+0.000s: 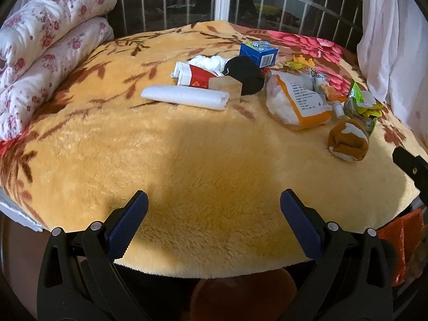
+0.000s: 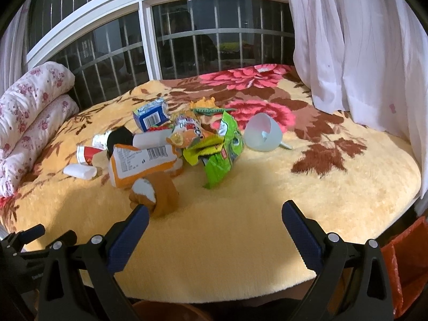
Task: Collect trash
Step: 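Move both tools toward the pile of items on the bed, then grasp the green seaweed snack bag with the right gripper and lift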
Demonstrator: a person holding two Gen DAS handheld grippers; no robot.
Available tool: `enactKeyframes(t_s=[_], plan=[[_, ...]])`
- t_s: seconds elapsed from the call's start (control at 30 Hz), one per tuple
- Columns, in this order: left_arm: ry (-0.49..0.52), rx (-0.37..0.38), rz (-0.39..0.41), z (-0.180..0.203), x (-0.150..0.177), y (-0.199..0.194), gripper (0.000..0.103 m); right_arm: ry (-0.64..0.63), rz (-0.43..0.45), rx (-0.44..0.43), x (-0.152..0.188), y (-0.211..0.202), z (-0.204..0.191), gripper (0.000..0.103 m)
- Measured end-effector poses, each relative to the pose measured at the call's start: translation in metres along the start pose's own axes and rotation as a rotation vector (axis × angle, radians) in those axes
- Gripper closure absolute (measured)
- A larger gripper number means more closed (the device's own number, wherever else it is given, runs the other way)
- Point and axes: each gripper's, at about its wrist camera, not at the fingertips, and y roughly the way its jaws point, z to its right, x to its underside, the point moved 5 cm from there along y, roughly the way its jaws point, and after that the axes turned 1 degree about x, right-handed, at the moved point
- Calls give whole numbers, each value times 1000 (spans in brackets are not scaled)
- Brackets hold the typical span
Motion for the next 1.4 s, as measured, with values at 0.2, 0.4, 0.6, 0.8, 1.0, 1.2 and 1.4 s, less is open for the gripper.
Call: enactKeyframes(t_s=[0.2,0.4,0.6,0.8,1.0,1.2,1.4], plan=[[6,2,3,2,-3,1,7,-21,21,15,-14,6,-1,5],[8,-1,3,2,-5,2,7,-19,16,19,-24,15,-1,5],[17,-11,19,1,-15,4,7,-30,9,21,-28,23,-4,5],[14,-24,56,-4,-36,12,7,-41,12,31,-38,38,-7,5],[-29,-14,47,-15,-46,21,7,-36,-5,38,-50,60,-6,5],[-11,-15,40,-15,-45,24,7,65,-51,7,-61,88,0,5],[-11,7,28,-15,-42,29,7,155,-116,22,-60,116,10,18]])
